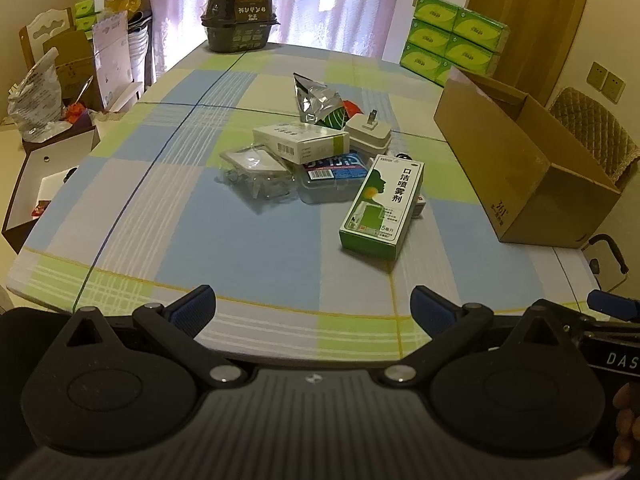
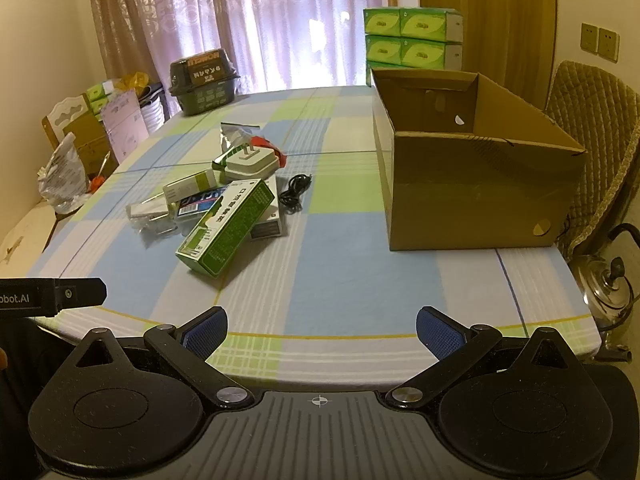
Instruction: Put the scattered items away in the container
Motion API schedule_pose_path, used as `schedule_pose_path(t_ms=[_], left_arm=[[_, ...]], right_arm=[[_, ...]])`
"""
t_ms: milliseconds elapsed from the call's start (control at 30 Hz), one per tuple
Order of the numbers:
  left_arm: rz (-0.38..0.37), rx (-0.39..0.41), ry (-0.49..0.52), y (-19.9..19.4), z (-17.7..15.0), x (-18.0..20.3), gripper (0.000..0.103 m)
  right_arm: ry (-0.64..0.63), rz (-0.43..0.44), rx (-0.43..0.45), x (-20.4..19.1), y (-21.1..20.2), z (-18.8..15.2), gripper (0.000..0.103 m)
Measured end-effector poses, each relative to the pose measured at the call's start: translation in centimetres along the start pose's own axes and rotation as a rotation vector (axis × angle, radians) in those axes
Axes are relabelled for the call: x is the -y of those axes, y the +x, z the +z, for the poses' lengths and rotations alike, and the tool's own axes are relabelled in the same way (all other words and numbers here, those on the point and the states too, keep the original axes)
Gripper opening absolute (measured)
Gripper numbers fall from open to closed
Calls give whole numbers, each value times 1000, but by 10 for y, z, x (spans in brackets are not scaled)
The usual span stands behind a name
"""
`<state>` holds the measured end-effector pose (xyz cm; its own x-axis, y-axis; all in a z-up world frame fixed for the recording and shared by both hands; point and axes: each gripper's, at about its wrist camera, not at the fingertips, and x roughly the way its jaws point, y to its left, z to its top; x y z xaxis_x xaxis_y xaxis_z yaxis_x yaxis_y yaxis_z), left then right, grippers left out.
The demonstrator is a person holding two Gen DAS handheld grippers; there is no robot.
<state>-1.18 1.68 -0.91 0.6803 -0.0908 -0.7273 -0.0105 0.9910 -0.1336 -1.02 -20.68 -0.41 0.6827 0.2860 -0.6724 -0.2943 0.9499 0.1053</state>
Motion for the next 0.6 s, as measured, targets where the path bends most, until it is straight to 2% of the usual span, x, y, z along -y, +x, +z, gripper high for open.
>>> schedule_pose_path(t_ms=[133, 267, 600], left_arm=[[-1, -3, 9, 2, 5, -1, 102], [-34, -28, 10, 8, 11, -2, 102], [-102, -53, 141, 44, 34, 17, 100]], right_arm=[[4, -3, 3, 1, 1, 1, 103], [7, 1, 2, 3, 4, 4, 103], [10, 2, -6, 10, 26, 14, 103]])
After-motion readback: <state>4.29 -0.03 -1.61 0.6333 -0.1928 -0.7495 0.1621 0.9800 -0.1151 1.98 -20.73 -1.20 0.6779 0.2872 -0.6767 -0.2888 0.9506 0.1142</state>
